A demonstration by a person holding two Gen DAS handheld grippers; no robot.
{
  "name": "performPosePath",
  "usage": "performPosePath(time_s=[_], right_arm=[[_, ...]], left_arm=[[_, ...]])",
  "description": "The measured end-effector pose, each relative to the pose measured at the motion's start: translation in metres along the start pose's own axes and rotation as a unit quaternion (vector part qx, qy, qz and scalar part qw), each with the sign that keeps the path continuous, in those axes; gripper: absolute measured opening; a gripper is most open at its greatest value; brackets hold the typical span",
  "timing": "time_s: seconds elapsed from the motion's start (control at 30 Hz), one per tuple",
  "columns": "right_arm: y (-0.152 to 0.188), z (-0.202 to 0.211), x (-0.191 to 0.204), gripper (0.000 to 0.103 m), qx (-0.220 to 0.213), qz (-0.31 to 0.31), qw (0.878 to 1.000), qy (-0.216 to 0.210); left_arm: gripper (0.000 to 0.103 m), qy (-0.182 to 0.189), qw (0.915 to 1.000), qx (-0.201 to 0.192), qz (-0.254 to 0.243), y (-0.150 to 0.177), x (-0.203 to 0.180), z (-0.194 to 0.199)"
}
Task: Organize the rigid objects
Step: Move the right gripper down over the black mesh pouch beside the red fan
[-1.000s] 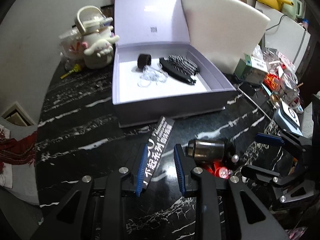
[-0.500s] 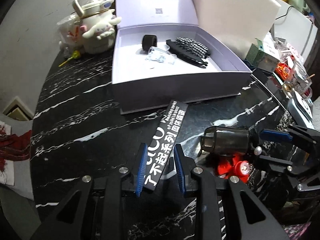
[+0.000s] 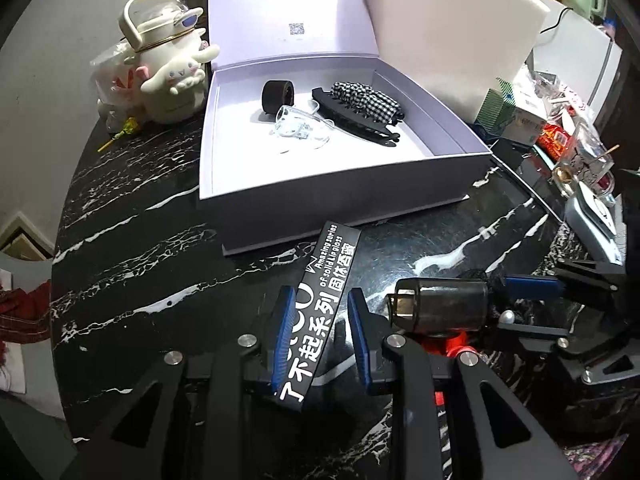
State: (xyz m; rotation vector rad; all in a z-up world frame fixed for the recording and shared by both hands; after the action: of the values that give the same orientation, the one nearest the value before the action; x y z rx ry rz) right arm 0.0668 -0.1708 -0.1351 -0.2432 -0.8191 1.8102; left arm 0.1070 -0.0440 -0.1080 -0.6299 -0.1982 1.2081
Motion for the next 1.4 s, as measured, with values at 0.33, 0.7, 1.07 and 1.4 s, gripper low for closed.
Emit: performPosePath(time_s=[0.33, 0.7, 1.07, 1.4], right_arm=[[0.001, -0.006, -0.001, 0.052, 0.009, 0.000, 1.000, 0.001], [-0.001, -0.014, 0.000, 0.038, 0.011, -0.001, 1.000, -0.005], [0.003, -0.002, -0.010, 0.037, 0.000, -0.009, 1.000, 0.013], [0.023, 0.012, -0.007, 0.037, 0.004, 0.024, 0.998, 0.058]], left_arm=[[0.040, 0.006, 0.9997, 0.020, -0.012, 0.007, 0.007, -0.021], [0.041, -0.007, 0.9999, -0.004, -0.013, 0.002, 0.008, -0.025], [0.026, -0.005, 0.9999, -0.011, 0.000, 0.015, 0.007, -0.013], [0.026, -0.007, 0.9999, 0.005, -0.014, 0.044, -0.014, 0.006]])
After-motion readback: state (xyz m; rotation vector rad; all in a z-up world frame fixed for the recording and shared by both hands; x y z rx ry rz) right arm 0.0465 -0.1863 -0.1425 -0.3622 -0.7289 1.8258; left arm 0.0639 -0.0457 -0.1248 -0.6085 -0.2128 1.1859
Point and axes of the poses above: each gripper's, at about its wrist camera, not at the fingertips, and z roughly against the way its jaws point, x to its left, y to its underside, the point moved 7 cm from there along -z, roughly the way its jaws point, and after that the axes turned 9 degrees about y, right-handed, at the moved point
